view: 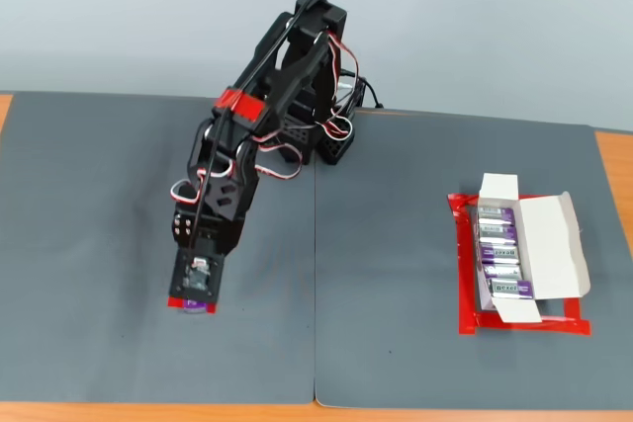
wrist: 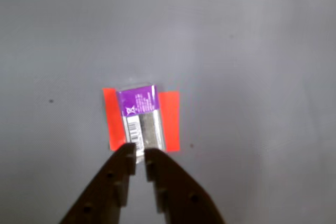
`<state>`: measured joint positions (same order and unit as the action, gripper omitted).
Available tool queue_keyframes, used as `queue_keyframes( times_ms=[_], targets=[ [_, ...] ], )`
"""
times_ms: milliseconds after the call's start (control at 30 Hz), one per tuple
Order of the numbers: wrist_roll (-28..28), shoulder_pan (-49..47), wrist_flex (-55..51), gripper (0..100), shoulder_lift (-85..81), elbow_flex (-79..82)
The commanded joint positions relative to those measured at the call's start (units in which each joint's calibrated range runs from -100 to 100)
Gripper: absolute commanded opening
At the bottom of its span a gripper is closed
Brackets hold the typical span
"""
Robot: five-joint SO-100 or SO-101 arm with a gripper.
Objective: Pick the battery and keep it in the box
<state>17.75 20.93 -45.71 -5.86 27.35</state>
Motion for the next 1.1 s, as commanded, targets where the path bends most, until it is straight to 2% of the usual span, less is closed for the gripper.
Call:
queue_keyframes(
  times_ms=[0, 367, 433, 667, 1067],
  targets=[
    [0.4, 0.7, 0.7, 2, 1.4, -3.1],
    [0.5, 0.4, 0.5, 2, 7.9, -5.1],
    [0.5, 0.4, 0.2, 5, 8.7, -5.7],
    [0.5, 0.3, 0.0, 25, 9.8, -6.0],
    [0.1, -2.9, -0.1, 26, 9.9, -5.1]
  ],
)
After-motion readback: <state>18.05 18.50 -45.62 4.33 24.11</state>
